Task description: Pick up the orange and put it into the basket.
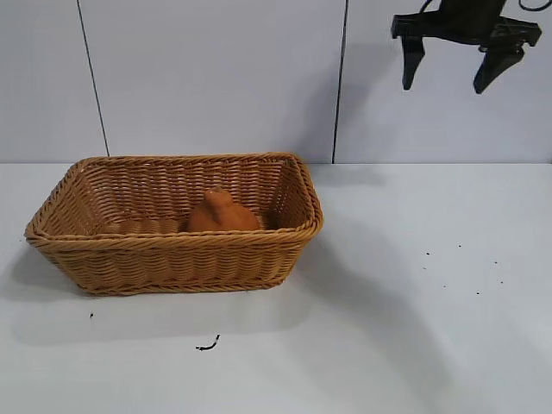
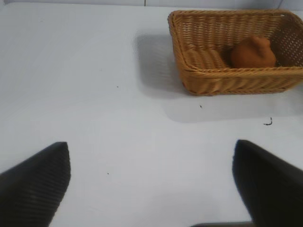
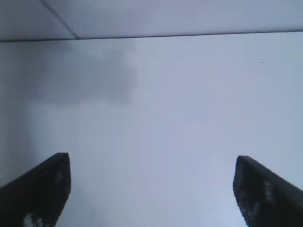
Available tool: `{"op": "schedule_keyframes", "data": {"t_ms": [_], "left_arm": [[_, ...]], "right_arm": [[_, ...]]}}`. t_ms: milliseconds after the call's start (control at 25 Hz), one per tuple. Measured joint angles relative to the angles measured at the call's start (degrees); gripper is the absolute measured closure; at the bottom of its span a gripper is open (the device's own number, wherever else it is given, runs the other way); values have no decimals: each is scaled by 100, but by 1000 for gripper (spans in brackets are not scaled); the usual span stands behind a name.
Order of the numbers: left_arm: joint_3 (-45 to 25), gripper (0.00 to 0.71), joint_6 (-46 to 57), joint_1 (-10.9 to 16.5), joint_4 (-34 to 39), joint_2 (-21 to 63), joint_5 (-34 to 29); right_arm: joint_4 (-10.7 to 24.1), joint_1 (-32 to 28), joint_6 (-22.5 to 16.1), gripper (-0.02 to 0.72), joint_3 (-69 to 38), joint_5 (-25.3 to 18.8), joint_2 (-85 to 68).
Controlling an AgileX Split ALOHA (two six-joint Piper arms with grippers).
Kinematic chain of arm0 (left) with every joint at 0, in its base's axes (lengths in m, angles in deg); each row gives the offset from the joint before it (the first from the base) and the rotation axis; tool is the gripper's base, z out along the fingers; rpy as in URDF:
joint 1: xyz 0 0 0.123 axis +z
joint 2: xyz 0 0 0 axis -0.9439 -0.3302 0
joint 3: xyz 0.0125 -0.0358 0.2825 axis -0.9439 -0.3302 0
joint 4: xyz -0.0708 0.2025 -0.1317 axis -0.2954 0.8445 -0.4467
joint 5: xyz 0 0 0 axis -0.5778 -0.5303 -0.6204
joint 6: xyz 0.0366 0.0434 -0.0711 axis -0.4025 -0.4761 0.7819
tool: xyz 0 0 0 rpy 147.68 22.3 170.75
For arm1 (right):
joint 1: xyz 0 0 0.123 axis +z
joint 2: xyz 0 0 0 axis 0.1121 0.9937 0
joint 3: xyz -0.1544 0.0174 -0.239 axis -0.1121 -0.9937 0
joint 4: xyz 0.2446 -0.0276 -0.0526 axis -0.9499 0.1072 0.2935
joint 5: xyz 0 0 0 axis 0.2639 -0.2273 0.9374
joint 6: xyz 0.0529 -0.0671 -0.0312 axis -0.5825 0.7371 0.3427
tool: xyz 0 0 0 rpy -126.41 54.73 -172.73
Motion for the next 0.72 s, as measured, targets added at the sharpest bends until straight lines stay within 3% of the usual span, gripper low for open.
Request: {"op": "schedule_keyframes", "data": {"t_ms": [720], "left_arm": [[0, 44, 0, 0, 0, 0, 0]], "right_arm": [[-18, 0, 400, 66, -6023, -7, -4201]]}}
